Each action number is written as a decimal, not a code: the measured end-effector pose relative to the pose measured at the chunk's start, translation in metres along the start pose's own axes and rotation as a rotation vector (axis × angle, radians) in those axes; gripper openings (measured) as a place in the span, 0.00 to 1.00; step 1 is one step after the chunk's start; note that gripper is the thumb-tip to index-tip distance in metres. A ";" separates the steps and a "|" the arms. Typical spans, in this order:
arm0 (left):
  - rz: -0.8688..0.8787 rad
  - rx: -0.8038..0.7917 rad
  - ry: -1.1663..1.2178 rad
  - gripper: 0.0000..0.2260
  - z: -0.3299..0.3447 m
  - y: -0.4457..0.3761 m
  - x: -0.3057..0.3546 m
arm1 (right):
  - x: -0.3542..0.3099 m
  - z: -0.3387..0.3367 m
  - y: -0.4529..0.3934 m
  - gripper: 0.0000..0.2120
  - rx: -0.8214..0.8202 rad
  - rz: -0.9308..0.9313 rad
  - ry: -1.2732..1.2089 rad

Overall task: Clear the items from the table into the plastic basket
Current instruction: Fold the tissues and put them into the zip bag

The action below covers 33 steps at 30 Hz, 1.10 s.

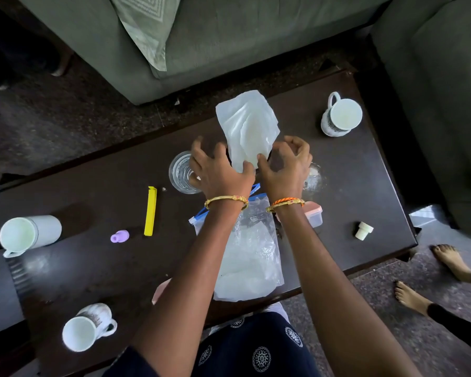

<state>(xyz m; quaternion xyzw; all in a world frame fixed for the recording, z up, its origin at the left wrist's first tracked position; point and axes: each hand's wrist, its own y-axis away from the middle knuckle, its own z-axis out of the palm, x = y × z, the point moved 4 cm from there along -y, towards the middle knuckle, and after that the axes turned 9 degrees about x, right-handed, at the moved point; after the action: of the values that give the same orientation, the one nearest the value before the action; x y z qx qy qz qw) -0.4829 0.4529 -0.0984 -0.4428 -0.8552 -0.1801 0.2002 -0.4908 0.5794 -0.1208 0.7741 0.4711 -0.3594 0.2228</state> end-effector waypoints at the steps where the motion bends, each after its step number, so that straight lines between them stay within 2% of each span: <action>1: -0.006 -0.004 0.023 0.17 -0.001 0.002 -0.001 | -0.002 -0.002 0.000 0.07 0.008 0.008 -0.028; 7: 0.009 -0.041 -0.070 0.11 0.004 0.000 -0.002 | -0.012 -0.001 -0.005 0.03 -0.020 0.028 -0.028; 9: 0.027 0.009 -0.144 0.13 0.009 -0.008 0.002 | -0.012 0.001 -0.008 0.04 -0.031 0.024 -0.024; 12: 0.014 0.140 -0.246 0.23 0.011 -0.024 0.014 | -0.010 0.001 -0.009 0.03 -0.041 0.022 -0.031; 14: 0.014 0.165 -0.237 0.19 0.014 -0.032 0.023 | -0.009 0.000 -0.008 0.03 -0.039 0.016 -0.033; 16: 0.002 0.117 -0.232 0.17 0.020 -0.036 0.025 | -0.009 -0.001 -0.007 0.03 -0.040 0.017 -0.031; 19: -0.142 -0.013 -0.184 0.29 0.020 -0.036 0.011 | -0.007 0.000 -0.010 0.03 -0.083 0.044 -0.007; 21: -0.133 -0.085 -0.085 0.34 0.014 -0.030 0.003 | -0.006 0.001 -0.013 0.04 -0.130 0.066 0.016; 25: -0.034 -0.046 0.102 0.25 -0.002 -0.013 -0.004 | -0.008 0.001 -0.012 0.11 -0.142 0.054 0.047; 28: 0.002 0.042 0.143 0.14 -0.001 -0.005 -0.007 | -0.010 -0.002 -0.013 0.09 -0.068 0.016 0.038; 33: -0.009 0.115 0.119 0.13 0.008 -0.002 -0.007 | -0.002 0.005 -0.012 0.08 -0.120 0.017 0.132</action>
<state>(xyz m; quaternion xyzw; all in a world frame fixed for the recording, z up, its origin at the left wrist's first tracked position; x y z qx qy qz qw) -0.4825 0.4505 -0.1092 -0.4153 -0.8527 -0.1574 0.2751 -0.5040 0.5804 -0.1223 0.7853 0.4990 -0.2767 0.2403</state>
